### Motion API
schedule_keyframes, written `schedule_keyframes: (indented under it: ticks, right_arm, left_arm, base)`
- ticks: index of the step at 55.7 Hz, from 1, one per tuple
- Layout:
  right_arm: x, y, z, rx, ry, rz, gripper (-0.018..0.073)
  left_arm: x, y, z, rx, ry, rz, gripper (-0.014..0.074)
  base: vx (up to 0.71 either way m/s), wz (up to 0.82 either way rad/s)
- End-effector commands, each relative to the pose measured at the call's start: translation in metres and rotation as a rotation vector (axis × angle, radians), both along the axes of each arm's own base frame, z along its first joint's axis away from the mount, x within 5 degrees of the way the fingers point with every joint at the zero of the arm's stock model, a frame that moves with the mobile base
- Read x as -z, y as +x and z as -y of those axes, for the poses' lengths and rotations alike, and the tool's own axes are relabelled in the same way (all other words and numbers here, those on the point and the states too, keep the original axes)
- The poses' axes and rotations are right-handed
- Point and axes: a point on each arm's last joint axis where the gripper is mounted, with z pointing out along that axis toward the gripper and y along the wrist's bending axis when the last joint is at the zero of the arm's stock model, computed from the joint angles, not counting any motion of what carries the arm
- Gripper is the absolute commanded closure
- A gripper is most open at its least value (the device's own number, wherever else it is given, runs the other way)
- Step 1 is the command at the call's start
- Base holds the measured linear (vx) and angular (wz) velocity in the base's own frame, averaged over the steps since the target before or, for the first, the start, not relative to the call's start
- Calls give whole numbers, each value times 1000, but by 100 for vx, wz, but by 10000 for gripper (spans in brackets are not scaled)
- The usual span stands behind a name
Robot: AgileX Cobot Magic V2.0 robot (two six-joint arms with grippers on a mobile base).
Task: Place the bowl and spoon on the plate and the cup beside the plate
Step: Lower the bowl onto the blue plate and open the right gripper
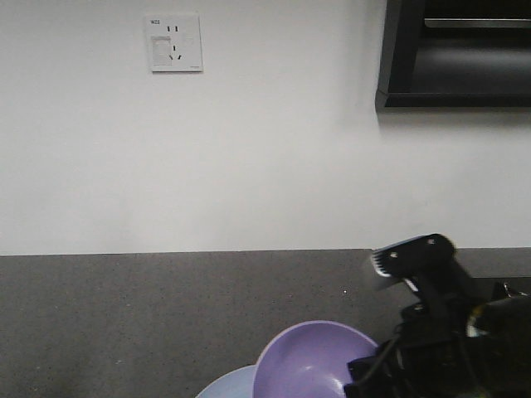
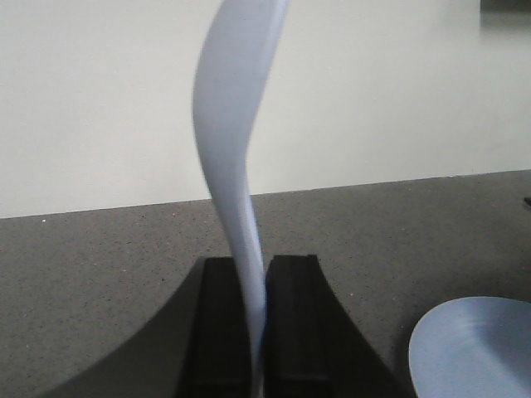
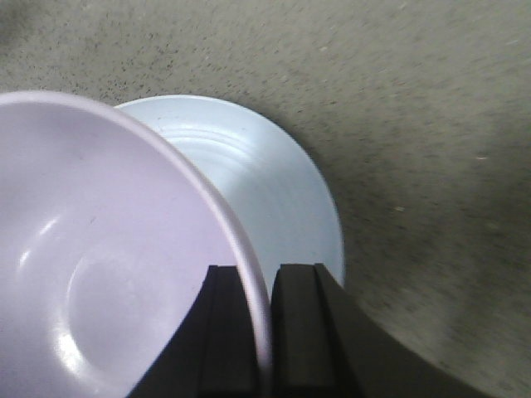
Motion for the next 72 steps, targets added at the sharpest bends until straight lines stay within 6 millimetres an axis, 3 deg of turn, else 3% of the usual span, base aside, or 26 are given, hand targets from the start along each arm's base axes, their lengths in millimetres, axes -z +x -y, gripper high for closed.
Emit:
schedule_keyframes:
  ticks: [1, 16, 38, 53, 60, 72]
  right_arm:
    - [-5, 22, -13, 5, 59, 28, 568]
    - [36, 55, -29, 16, 59, -86, 568]
    - [58, 56, -59, -27, 67, -102, 568]
    - [60, 59, -60, -18, 74, -96, 559]
    - [60, 59, -60, -18, 75, -100, 513]
    - [59, 59, -60, -19, 74, -92, 320]
  left_arm:
    - [-15, 0, 0, -4, -48, 95, 599]
    - [-9, 0, 0, 1, -32, 30, 596]
    - [-8, -1, 0, 2, -29, 19, 596]
    - [-8, -1, 0, 3, -29, 17, 596]
    - [-8, -1, 0, 3, -29, 15, 596]
    - [-8, -1, 0, 3, -28, 11, 596]
  base:
    - [0, 0]
    - [0, 0]
    - [0, 0]
    - [0, 0]
    - [0, 0]
    - [0, 0]
